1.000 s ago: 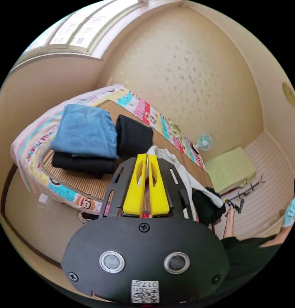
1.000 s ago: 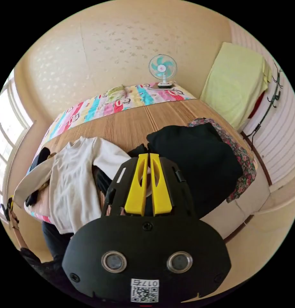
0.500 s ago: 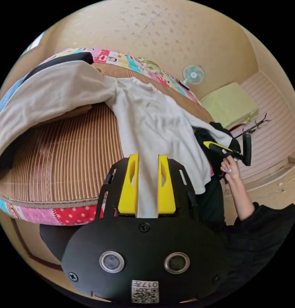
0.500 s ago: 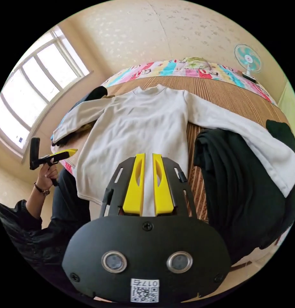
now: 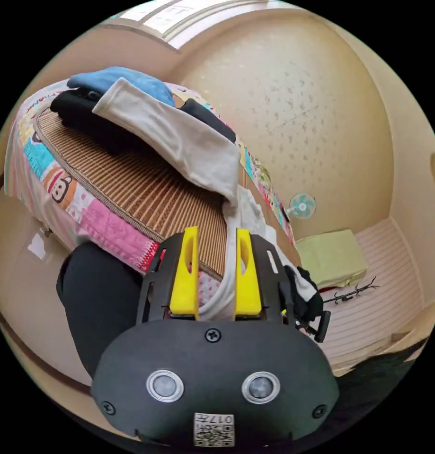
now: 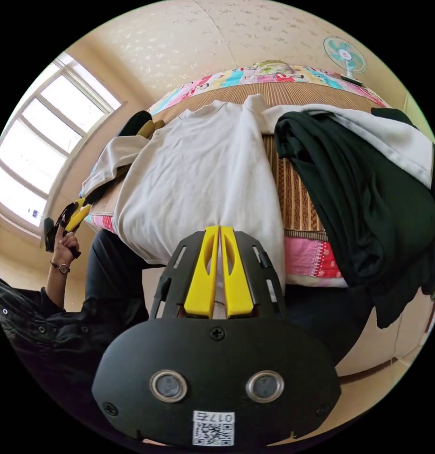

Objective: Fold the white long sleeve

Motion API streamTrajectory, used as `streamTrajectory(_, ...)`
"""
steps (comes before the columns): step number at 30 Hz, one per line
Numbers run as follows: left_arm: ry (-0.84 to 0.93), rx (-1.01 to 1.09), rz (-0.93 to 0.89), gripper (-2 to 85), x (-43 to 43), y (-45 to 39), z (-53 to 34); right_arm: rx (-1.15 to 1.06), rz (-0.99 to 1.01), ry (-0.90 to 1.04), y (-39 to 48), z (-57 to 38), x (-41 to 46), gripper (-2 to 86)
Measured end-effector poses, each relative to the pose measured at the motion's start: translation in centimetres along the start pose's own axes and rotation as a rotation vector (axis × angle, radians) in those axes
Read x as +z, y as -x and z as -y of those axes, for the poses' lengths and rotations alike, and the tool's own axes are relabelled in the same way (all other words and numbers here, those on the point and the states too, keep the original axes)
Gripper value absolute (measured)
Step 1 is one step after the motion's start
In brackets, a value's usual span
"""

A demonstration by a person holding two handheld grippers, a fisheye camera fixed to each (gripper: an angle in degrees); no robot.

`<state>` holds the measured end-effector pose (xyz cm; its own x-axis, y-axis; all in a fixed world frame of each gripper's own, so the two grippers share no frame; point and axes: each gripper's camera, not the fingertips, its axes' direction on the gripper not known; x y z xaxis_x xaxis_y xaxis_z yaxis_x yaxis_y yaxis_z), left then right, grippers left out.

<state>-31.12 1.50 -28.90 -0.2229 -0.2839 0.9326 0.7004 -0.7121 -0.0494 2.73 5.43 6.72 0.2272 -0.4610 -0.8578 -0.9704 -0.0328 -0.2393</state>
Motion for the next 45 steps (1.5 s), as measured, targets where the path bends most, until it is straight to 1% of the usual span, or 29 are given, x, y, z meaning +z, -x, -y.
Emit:
streamTrajectory(2,-0.101,-0.095,-0.005,13.4,-1.1,3.5,3.4,-0.021,0.007,-0.042,0.2,1.4,-0.4,0.6)
streamTrajectory(4,-0.250,-0.154,0.063,13.0,-2.3,6.8,6.5,-0.053,-0.004,-0.017,1.0,4.2,0.6,0.6)
streamTrajectory(6,-0.349,-0.226,0.045,12.1,-3.2,8.8,7.3,-0.075,0.013,-0.020,1.9,5.9,1.4,0.6)
streamTrajectory(7,-0.415,-0.275,0.021,10.9,-3.7,9.9,7.2,-0.090,0.040,-0.033,2.4,6.9,1.9,0.5)
streamTrajectory(8,-0.438,-0.304,0.021,8.9,-3.9,10.3,6.9,-0.100,0.047,-0.039,2.7,7.3,2.1,0.5)
streamTrajectory(9,-0.465,-0.351,0.035,4.7,-4.2,11.0,6.5,-0.116,0.042,-0.047,3.1,7.9,3.0,0.5)
streamTrajectory(10,-0.465,-0.361,0.027,4.1,-4.3,11.3,6.1,-0.115,0.010,-0.046,3.2,8.3,4.2,0.5)
streamTrajectory(12,-0.451,-0.329,-0.038,3.7,-5.2,10.8,5.8,-0.104,-0.052,-0.013,2.9,8.4,6.8,0.5)
streamTrajectory(13,-0.495,-0.282,-0.057,3.6,-6.5,9.3,5.2,-0.119,-0.074,0.044,2.5,8.0,9.2,0.4)
streamTrajectory(14,-0.528,-0.249,-0.054,3.6,-7.4,8.3,4.9,-0.129,-0.073,0.006,2.3,7.5,9.6,0.4)
streamTrajectory(15,-0.584,-0.171,-0.041,3.5,-8.8,6.0,4.5,-0.142,-0.052,-0.106,1.9,5.9,9.4,0.4)
streamTrajectory(17,-0.620,-0.019,-0.054,3.5,-9.8,1.6,4.9,-0.141,-0.023,-0.138,1.3,5.0,9.4,0.5)
streamTrajectory(19,-0.581,0.207,-0.113,3.6,-8.1,-5.4,6.0,-0.133,-0.001,-0.122,0.8,5.0,9.6,0.5)
streamTrajectory(20,-0.560,0.260,-0.132,3.6,-7.0,-7.3,6.2,-0.130,0.008,-0.122,0.6,4.9,9.7,0.5)
streamTrajectory(22,-0.417,0.453,-0.239,3.8,-0.5,-14.7,6.4,-0.125,0.038,-0.130,-0.1,4.5,9.8,0.5)
streamTrajectory(23,-0.376,0.498,-0.265,3.8,1.5,-16.4,6.1,-0.123,0.044,-0.131,-0.3,4.4,9.9,0.4)
streamTrajectory(25,-0.232,0.637,-0.320,3.8,10.8,-22.4,3.8,-0.119,0.068,-0.143,-0.8,4.0,10.0,0.4)
streamTrajectory(26,-0.196,0.662,-0.323,3.8,13.4,-23.6,3.0,-0.119,0.071,-0.145,-0.9,3.9,10.0,0.4)
streamTrajectory(28,-0.049,0.765,-0.304,3.8,23.9,-27.1,-0.9,-0.121,0.078,-0.153,-1.2,3.6,10.2,0.3)
streamTrajectory(29,-0.009,0.787,-0.290,3.9,26.6,-27.5,-2.1,-0.121,0.082,-0.154,-1.4,3.5,10.3,0.3)
streamTrajectory(30,0.080,0.807,-0.239,4.1,31.9,-27.7,-4.4,-0.115,0.102,-0.151,-1.8,3.5,10.3,0.3)
streamTrajectory(31,0.184,0.794,-0.182,4.4,36.7,-27.2,-6.7,-0.104,0.135,-0.150,-2.3,3.4,10.4,0.3)
streamTrajectory(33,0.326,0.769,-0.133,5.0,41.4,-25.9,-9.8,-0.086,0.189,-0.147,-3.3,3.3,10.5,0.3)
streamTrajectory(34,0.370,0.771,-0.117,5.5,42.6,-25.0,-11.5,-0.078,0.214,-0.147,-3.7,3.2,10.6,0.3)
streamTrajectory(35,0.374,0.772,-0.110,5.6,42.6,-24.5,-12.2,-0.077,0.222,-0.147,-3.9,3.2,10.7,0.3)
streamTrajectory(39,0.305,0.722,-0.049,7.3,38.1,-21.4,-14.6,-0.073,0.231,-0.149,-4.2,2.9,11.2,0.4)
streamTrajectory(41,0.307,0.677,0.071,8.0,36.5,-19.8,-15.3,-0.075,0.226,-0.151,-4.2,2.8,11.3,0.5)
streamTrajectory(42,0.305,0.665,0.159,8.5,35.7,-18.6,-16.1,-0.076,0.222,-0.152,-4.1,2.8,11.4,0.6)
streamTrajectory(45,0.296,0.752,0.346,8.9,35.7,-15.7,-19.3,-0.055,0.229,-0.126,-4.1,3.1,11.4,1.0)
